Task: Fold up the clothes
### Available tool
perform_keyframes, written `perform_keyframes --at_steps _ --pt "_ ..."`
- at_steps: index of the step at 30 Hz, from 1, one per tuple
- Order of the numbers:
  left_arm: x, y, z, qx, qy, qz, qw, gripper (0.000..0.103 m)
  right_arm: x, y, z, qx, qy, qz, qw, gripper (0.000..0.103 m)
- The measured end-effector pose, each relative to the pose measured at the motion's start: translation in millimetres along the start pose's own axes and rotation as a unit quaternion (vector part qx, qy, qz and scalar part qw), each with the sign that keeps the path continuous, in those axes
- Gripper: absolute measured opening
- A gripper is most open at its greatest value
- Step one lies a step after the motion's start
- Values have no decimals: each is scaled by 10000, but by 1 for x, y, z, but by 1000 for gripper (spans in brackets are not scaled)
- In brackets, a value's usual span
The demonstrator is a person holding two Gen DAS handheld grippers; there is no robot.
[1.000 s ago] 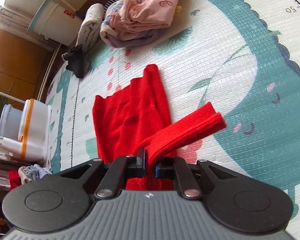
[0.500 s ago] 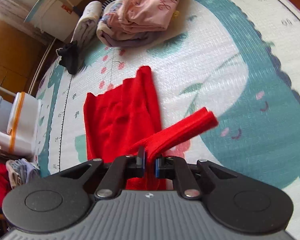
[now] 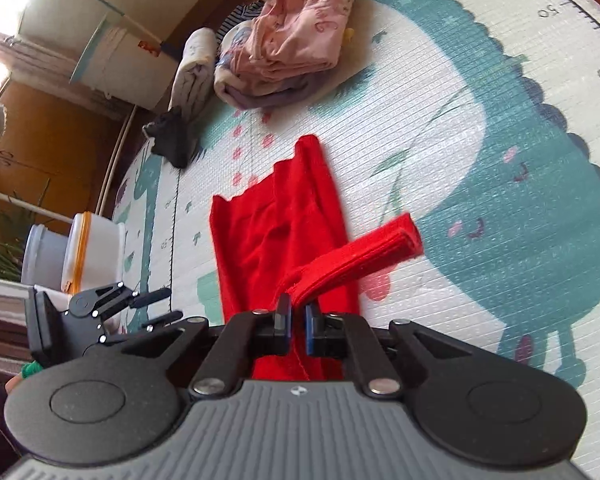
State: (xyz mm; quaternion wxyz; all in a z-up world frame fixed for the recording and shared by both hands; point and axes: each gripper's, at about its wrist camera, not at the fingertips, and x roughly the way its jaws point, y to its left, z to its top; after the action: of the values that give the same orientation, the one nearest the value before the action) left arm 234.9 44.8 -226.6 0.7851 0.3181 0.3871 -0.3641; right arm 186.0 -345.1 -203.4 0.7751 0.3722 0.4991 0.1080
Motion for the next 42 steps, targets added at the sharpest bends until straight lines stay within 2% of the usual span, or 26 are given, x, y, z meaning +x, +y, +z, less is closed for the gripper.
perform_keyframes --at_steps 3,6,10,13,18,22,26,28,30,33,38,42 --pt "25 15 7 -458 -90 85 9989 20 -1 -8 -1 77 -69 -29 9999 8" --pt "49 22 12 -868 -15 128 9961 18 2 -11 -5 40 36 -85 9999 8" --pt "71 14 23 -969 -28 12 9953 18 8 -22 -10 134 131 -242 9995 8" --pt "71 11 30 -962 -89 -33 9953 18 12 -30 -13 237 198 -440 9986 8" --pt "61 20 36 -1118 -245 46 9934 18 14 -36 -15 372 242 -358 9984 8" --pt "73 35 43 -1496 -180 252 9883 18 19 -37 -16 393 286 -388 9981 8" --pt "90 35 48 -1440 100 49 9895 17 22 -40 -17 399 320 -433 9978 8" --pt "81 39 51 -1484 64 18 9889 17 22 -41 -17 419 315 -448 9976 8" --pt "63 38 46 -1463 -161 -75 9891 17 20 -39 -16 383 287 -413 9980 8" --pt "37 19 30 -1132 -287 -196 9930 17 16 -36 -13 320 208 -291 9988 8" --pt "18 -34 0 -1119 -455 -757 9898 17 10 -25 -7 102 110 -245 9996 8" --pt "38 -71 -12 -822 -91 -763 9936 16 9 -16 -6 -78 64 -248 9996 8"
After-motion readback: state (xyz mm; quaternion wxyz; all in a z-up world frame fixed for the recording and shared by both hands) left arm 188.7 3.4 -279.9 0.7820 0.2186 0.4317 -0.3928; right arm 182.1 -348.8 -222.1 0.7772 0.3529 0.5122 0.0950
